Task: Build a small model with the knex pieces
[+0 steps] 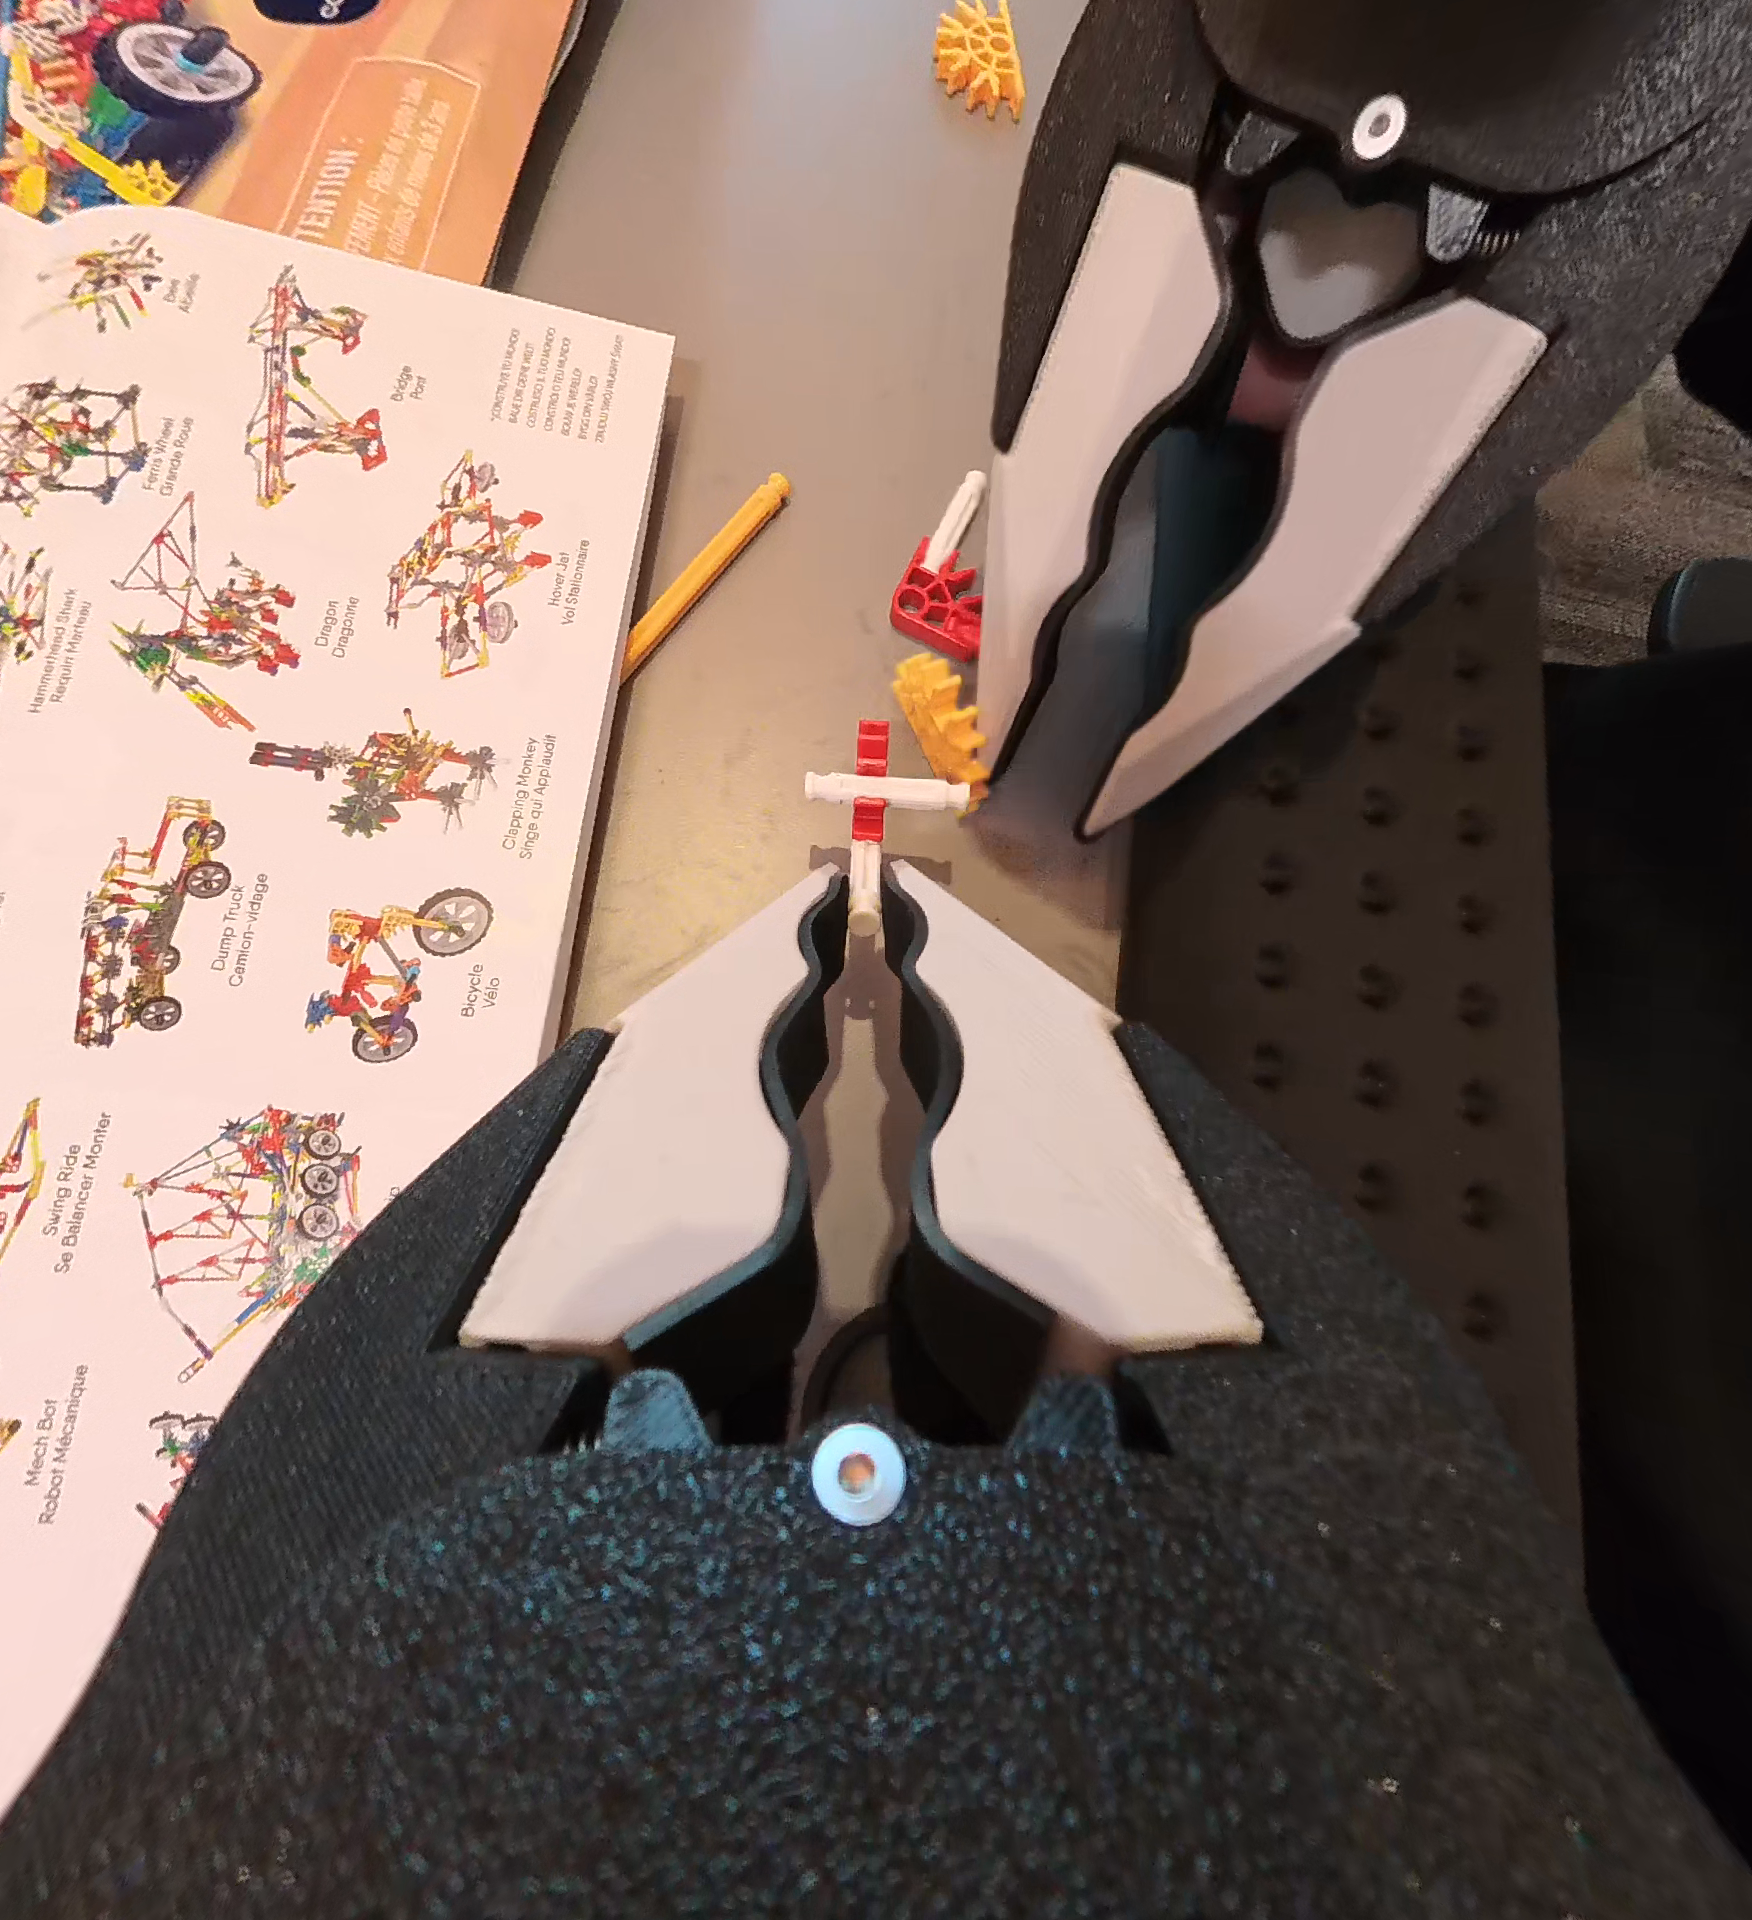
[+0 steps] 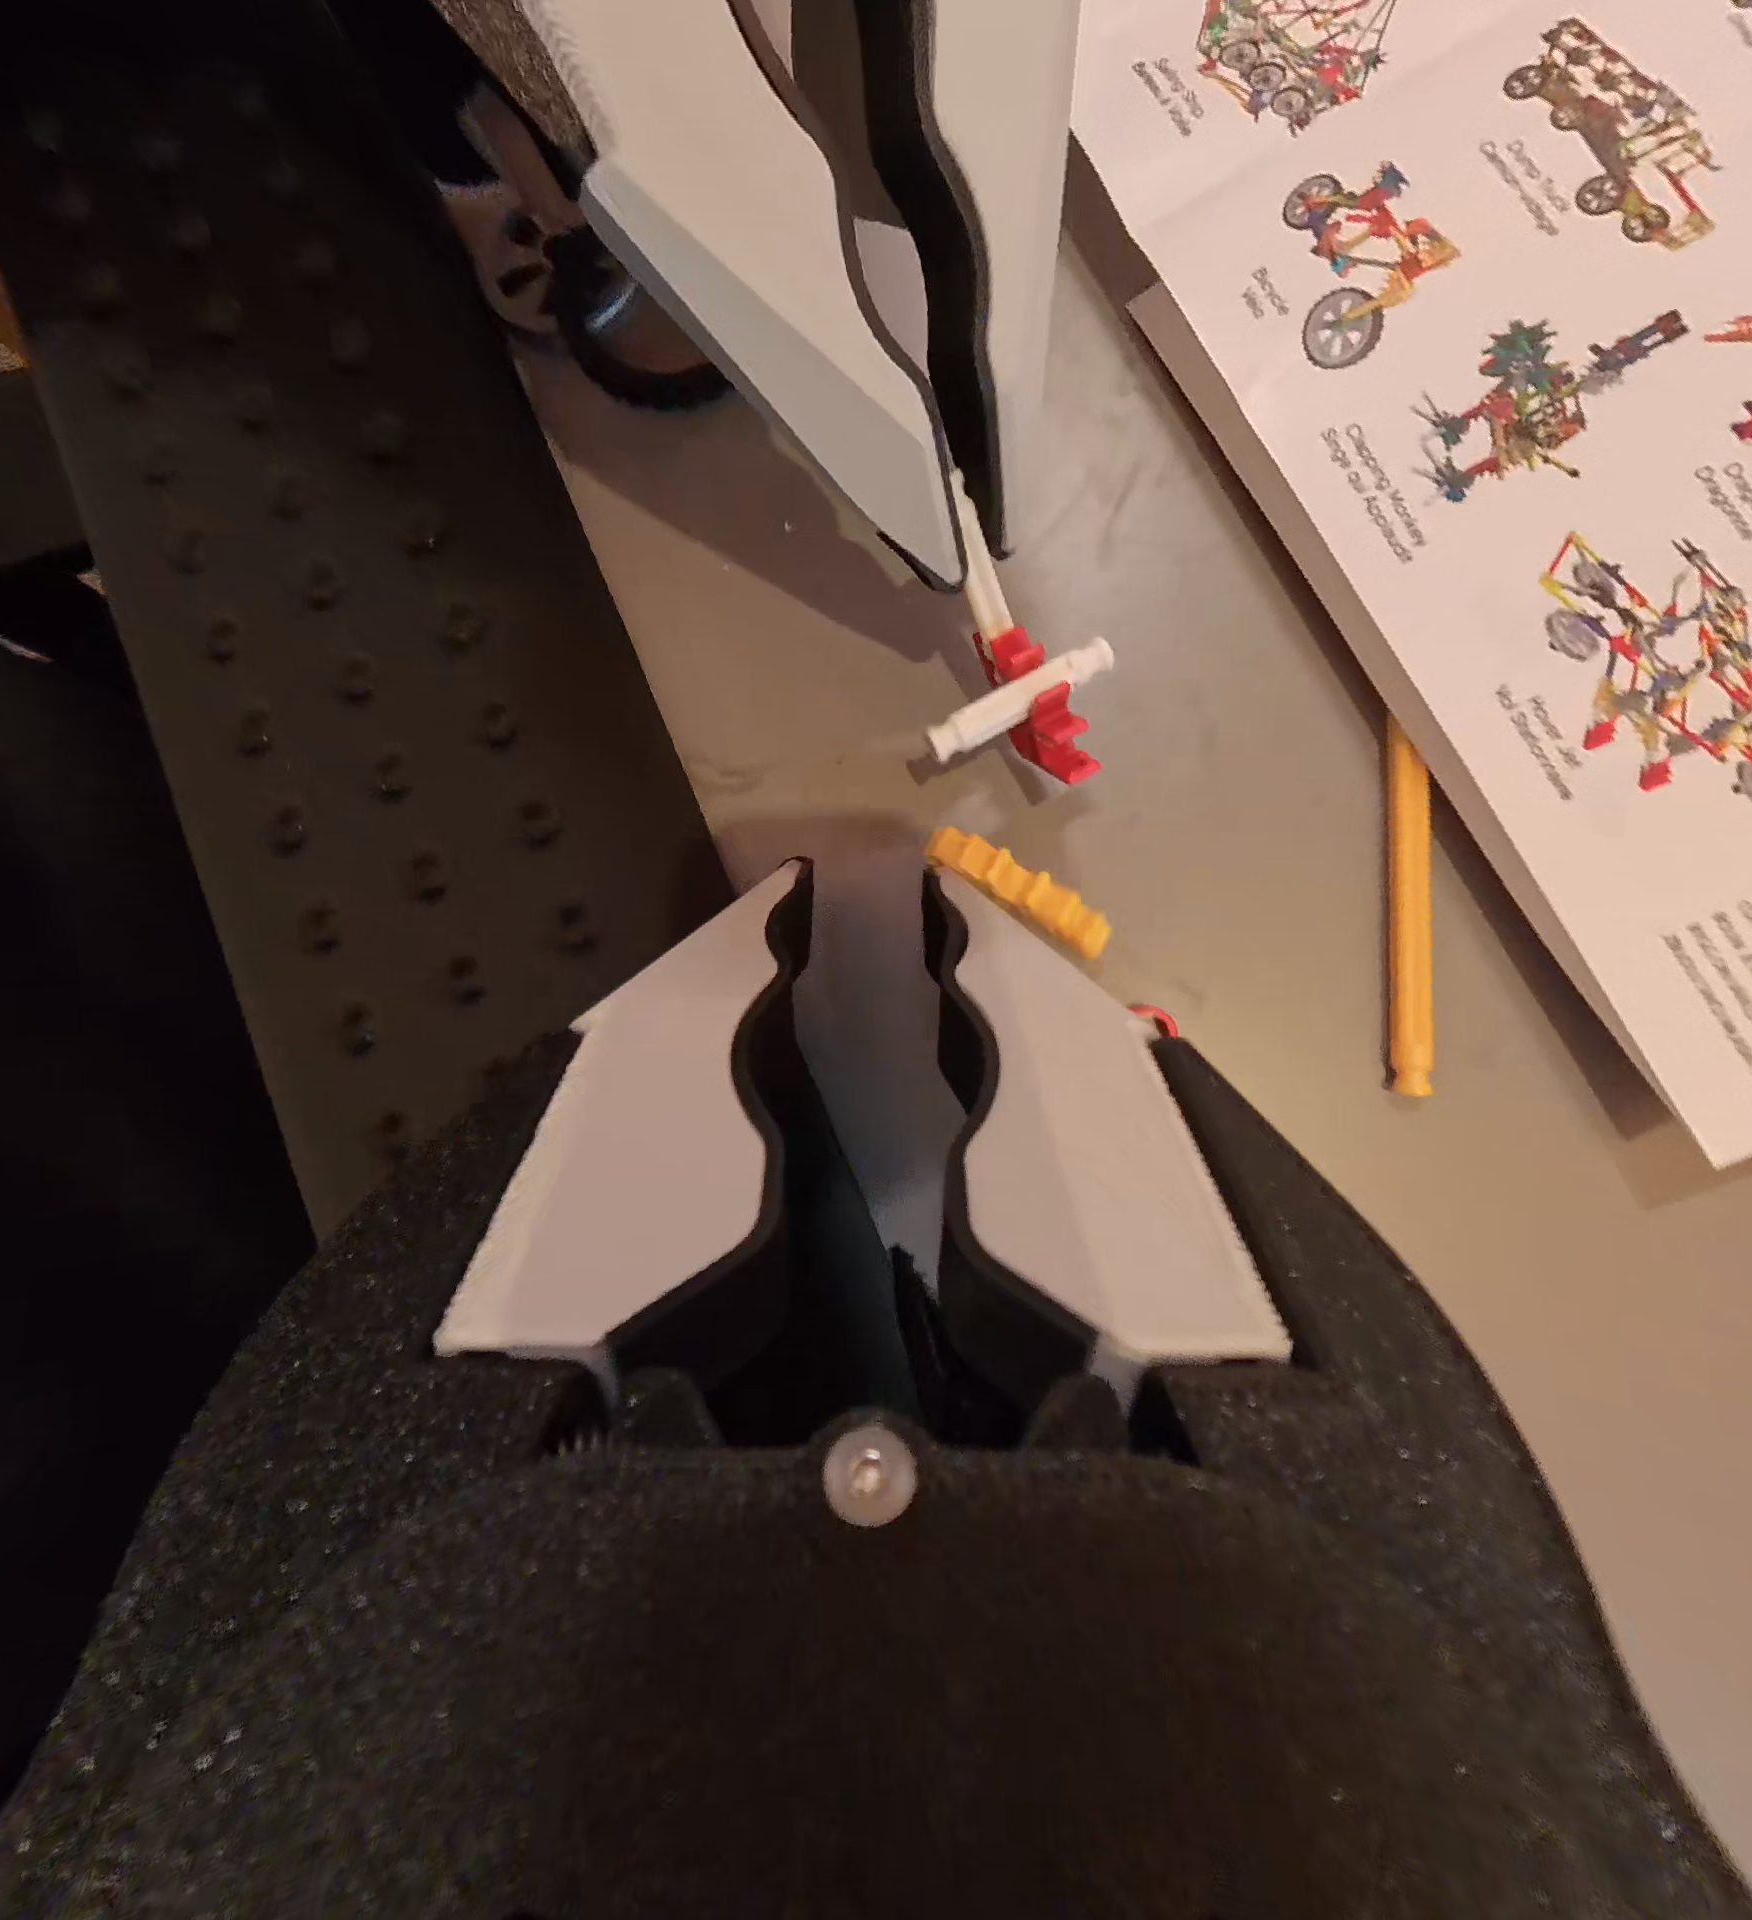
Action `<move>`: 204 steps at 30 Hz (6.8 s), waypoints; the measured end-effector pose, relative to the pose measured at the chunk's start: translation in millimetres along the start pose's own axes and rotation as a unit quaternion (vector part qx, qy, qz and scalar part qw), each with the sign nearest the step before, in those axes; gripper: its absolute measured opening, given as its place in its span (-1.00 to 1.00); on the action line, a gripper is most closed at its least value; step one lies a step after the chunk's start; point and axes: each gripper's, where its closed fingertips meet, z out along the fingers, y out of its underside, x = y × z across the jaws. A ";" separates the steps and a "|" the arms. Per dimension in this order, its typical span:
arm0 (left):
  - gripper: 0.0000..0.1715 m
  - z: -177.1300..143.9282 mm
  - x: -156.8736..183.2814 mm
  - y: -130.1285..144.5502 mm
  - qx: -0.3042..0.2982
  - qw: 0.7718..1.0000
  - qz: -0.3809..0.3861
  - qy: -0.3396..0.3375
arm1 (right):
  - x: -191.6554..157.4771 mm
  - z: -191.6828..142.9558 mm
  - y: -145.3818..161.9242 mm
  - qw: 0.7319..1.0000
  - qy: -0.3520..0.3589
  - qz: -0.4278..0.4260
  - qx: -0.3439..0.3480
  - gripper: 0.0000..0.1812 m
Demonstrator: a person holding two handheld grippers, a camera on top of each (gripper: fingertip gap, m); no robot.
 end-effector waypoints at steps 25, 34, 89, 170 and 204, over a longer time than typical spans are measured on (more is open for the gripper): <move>-0.97 7.3 -5.4 -38.0 -0.060 0.995 0.082 -0.003 | 49.6 -29.4 -21.5 0.994 0.043 -0.089 0.051 -0.92; -0.80 -1.8 -13.0 -56.2 0.021 0.998 0.051 0.006 | 49.6 -42.2 -29.4 0.990 -0.005 -0.052 0.132 -0.94; -0.97 26.0 2.0 -37.6 -0.072 0.996 0.052 -0.019 | 48.0 -30.6 3.9 0.986 -0.108 -0.082 0.093 -0.83; -0.73 29.3 4.0 -31.5 -0.113 0.987 0.087 -0.073 | 41.3 -12.6 9.9 0.982 -0.027 -0.178 0.060 -0.87; -0.89 48.1 1.6 -14.4 -0.068 0.985 0.148 -0.052 | 41.4 -18.2 6.6 0.979 -0.032 -0.184 0.080 -0.76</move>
